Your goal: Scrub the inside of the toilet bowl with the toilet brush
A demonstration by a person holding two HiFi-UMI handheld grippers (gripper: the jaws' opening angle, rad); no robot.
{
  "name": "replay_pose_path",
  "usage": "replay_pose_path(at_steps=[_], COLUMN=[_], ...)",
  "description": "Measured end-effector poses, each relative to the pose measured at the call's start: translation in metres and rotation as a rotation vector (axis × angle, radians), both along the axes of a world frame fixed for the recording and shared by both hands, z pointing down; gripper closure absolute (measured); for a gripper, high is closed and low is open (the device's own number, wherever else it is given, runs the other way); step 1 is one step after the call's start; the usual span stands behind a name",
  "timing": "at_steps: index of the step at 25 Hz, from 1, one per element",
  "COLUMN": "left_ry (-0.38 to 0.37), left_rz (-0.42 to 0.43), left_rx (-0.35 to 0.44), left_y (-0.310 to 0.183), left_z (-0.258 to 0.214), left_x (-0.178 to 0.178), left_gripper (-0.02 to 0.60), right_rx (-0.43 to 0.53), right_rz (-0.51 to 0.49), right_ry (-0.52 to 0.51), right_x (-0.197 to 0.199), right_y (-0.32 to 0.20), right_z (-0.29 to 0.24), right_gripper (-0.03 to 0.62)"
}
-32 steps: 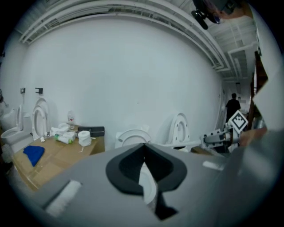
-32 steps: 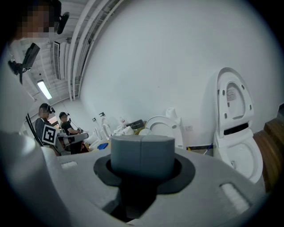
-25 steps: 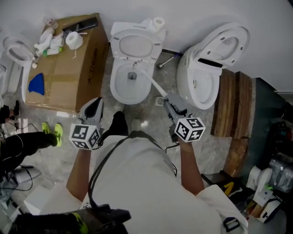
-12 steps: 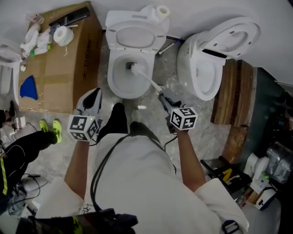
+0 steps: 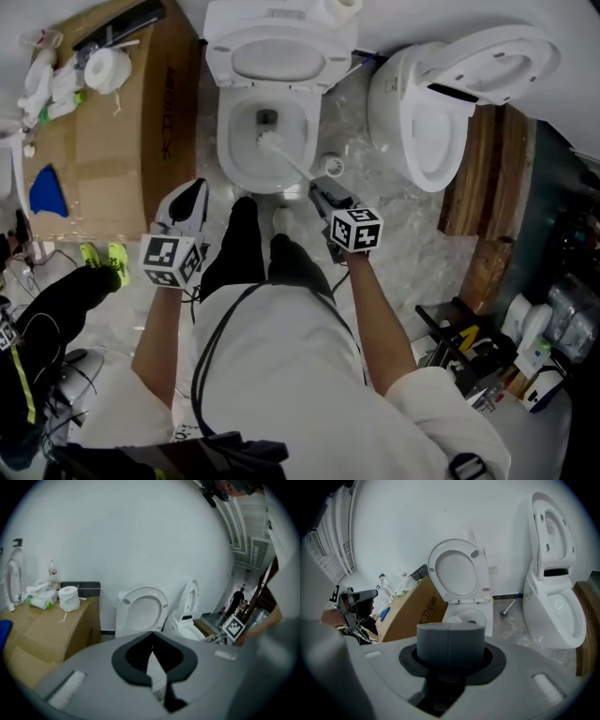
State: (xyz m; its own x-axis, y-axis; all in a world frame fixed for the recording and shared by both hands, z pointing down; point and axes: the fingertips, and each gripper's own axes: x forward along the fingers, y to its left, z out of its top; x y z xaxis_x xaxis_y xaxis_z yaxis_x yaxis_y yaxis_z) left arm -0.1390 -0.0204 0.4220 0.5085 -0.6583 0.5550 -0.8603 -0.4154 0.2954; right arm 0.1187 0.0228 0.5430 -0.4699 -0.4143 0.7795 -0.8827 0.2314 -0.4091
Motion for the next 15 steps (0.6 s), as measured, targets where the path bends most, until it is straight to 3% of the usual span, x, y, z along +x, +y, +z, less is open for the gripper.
replay_pose_path(at_steps=[7, 15], left_ry=[-0.006, -0.009], left_rz=[0.022, 0.052], left_rx=[-0.067, -0.091], left_y=[0.0, -0.012], left_z=[0.057, 0.089], left_x=[-0.001, 0.0], left_gripper=[0.594, 0.592], right_rx=[-0.095, -0.148], right_rz=[-0.002, 0.011], right_ry=[0.018, 0.037], right_x=[-0.03, -0.049], right_y=[0.015, 0.025], right_z=[0.06, 0.1], right_gripper=[0.444, 0.444])
